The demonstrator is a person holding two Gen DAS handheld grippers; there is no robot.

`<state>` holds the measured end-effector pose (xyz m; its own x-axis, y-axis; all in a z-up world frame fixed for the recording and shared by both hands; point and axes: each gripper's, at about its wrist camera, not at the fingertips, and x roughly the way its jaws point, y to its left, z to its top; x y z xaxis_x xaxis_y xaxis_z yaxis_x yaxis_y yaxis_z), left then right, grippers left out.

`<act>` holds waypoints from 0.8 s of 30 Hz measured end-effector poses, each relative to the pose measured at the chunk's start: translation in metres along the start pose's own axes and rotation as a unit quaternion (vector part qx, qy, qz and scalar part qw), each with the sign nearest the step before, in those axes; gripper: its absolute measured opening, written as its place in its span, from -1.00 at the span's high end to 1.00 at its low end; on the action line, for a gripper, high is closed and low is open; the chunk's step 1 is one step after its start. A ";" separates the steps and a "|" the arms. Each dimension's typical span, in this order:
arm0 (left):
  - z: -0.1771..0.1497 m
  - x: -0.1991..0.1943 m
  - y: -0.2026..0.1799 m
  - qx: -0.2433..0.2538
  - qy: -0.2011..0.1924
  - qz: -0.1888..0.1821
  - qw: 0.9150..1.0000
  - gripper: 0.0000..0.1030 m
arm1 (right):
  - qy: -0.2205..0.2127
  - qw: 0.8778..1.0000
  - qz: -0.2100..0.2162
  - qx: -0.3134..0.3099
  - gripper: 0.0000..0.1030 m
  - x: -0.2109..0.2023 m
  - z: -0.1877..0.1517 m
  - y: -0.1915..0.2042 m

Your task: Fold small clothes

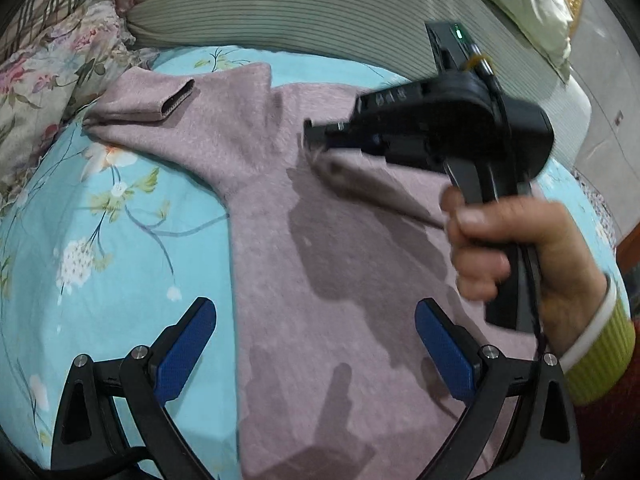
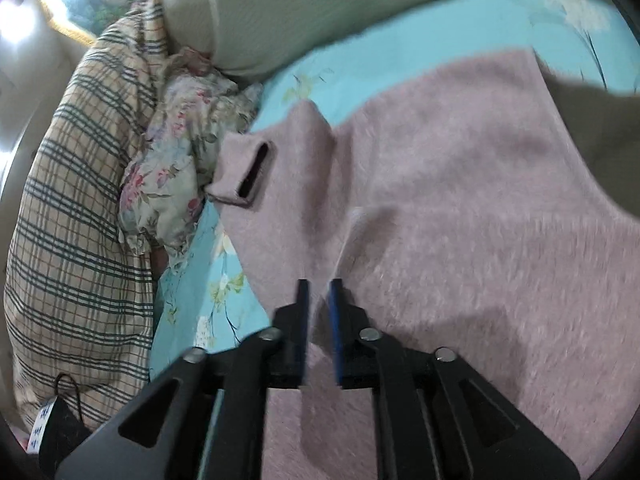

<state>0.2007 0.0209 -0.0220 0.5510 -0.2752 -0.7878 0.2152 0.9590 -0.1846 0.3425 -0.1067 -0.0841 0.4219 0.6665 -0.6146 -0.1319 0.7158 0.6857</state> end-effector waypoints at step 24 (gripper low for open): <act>0.113 0.118 -0.007 0.006 0.003 -0.004 1.000 0.96 | -0.259 0.957 -0.110 0.074 0.14 -0.293 -0.140 -0.055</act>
<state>0.3554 -0.0263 -0.0470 0.5452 -0.2816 -0.7896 0.2282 0.9562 -0.1834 0.1006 -0.3125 0.0042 0.8177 0.2838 -0.5008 0.1235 0.7632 0.6342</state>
